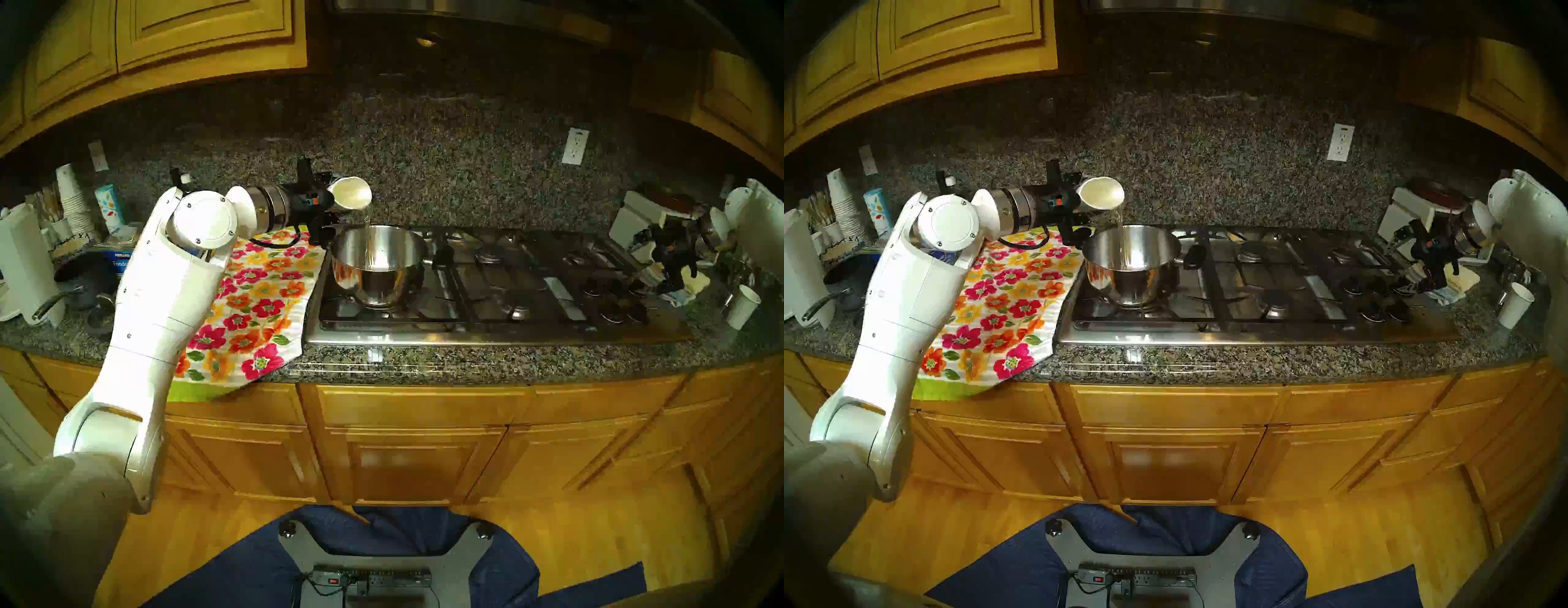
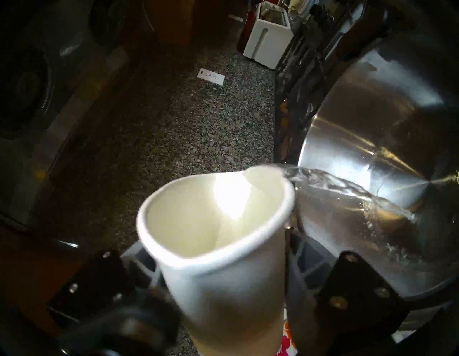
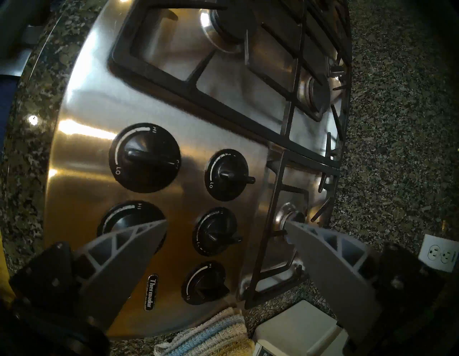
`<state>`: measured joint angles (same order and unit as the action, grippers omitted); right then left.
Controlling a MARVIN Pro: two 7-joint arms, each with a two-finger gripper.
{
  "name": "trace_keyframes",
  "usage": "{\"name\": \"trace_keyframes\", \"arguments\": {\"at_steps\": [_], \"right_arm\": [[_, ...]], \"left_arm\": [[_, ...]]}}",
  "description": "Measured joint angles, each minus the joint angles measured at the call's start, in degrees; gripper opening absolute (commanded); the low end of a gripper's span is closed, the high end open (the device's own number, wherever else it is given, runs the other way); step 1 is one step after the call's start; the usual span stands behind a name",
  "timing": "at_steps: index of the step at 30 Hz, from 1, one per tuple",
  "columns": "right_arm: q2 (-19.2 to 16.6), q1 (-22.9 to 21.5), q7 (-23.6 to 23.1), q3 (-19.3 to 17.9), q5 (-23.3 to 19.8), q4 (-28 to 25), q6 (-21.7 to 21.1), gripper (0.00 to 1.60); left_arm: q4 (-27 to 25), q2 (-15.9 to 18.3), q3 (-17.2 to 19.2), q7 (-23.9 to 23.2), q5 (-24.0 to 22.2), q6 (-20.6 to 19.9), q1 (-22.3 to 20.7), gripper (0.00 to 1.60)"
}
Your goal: Pick up the water cup, pour water into the pot, turn on the stove
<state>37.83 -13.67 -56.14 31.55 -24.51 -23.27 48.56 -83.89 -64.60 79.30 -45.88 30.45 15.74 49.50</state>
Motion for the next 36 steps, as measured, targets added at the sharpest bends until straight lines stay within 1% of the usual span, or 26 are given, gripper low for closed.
{"name": "trace_keyframes", "arguments": {"at_steps": [15, 36], "right_arm": [[0.0, -0.01, 0.0, 0.01, -0.01, 0.0, 0.0, 1.6], [0.0, 0.01, 0.02, 0.02, -0.02, 0.01, 0.02, 1.6]], "left_arm": [[0.38, 0.74, -0.23, 0.62, 1.65, 3.85, 0.15, 0.56], [0.55, 1.15, -0.79, 0.58, 5.49, 7.38, -0.53, 0.55]]}}
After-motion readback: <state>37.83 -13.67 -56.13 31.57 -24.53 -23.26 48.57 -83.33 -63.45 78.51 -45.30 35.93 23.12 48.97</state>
